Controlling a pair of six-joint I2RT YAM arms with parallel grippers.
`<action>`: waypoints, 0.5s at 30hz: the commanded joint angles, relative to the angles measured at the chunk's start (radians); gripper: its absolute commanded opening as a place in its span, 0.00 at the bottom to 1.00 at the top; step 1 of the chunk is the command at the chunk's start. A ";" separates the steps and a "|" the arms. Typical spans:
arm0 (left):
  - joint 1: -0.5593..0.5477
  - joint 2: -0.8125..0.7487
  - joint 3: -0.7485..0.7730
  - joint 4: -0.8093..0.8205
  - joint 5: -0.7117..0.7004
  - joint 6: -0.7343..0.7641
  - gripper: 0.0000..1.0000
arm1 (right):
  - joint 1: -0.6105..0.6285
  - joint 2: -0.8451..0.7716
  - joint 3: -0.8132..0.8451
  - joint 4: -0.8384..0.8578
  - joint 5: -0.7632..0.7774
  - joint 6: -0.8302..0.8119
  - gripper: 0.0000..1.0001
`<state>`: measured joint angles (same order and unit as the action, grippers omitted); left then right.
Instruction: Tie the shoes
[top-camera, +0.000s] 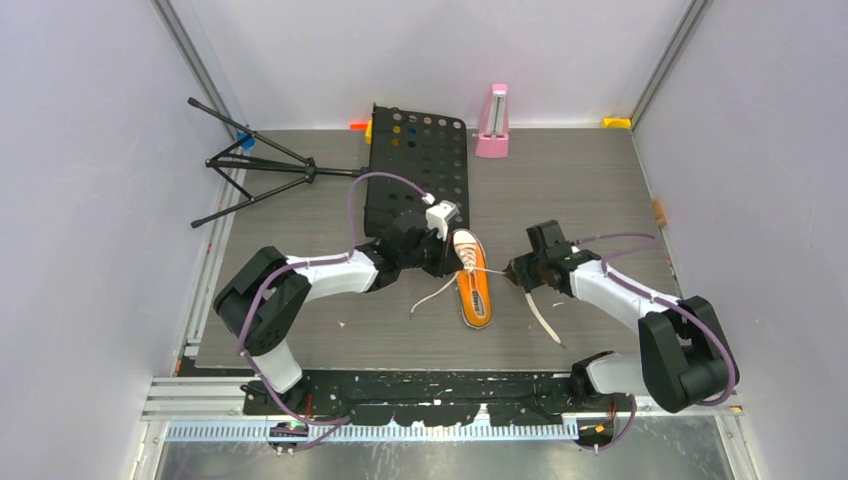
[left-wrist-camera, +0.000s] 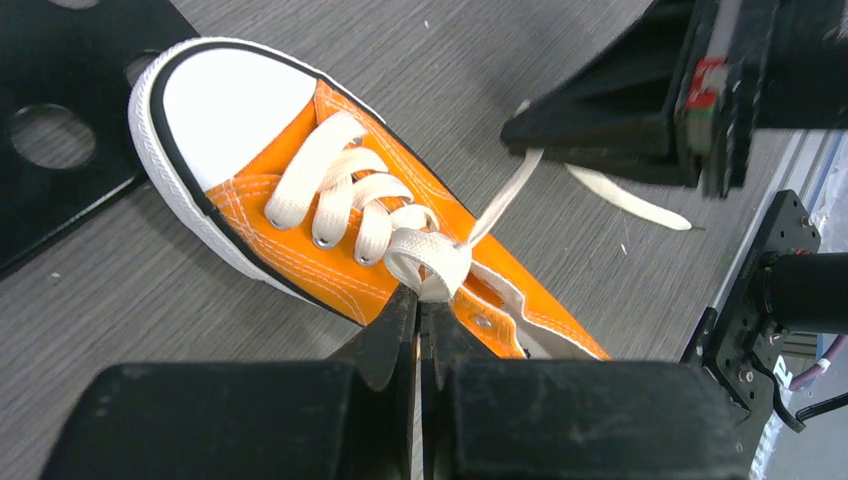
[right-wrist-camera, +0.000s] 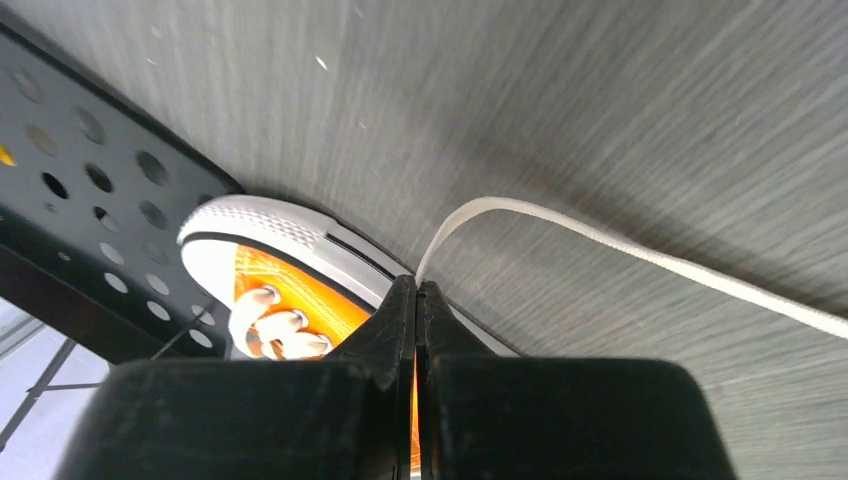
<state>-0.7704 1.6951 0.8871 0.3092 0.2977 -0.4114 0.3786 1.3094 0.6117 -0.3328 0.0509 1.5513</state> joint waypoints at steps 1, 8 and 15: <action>-0.001 -0.051 0.011 -0.130 -0.095 0.017 0.00 | -0.090 -0.072 0.010 -0.041 0.098 -0.142 0.00; -0.001 -0.037 0.025 -0.188 -0.125 0.066 0.00 | -0.110 -0.072 0.075 0.006 0.013 -0.493 0.00; -0.001 0.005 0.169 -0.266 -0.069 0.218 0.00 | -0.109 -0.150 0.097 0.145 -0.237 -0.824 0.10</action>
<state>-0.7860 1.6844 0.9630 0.1417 0.2356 -0.3264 0.2829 1.2278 0.6819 -0.2840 -0.0895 0.9707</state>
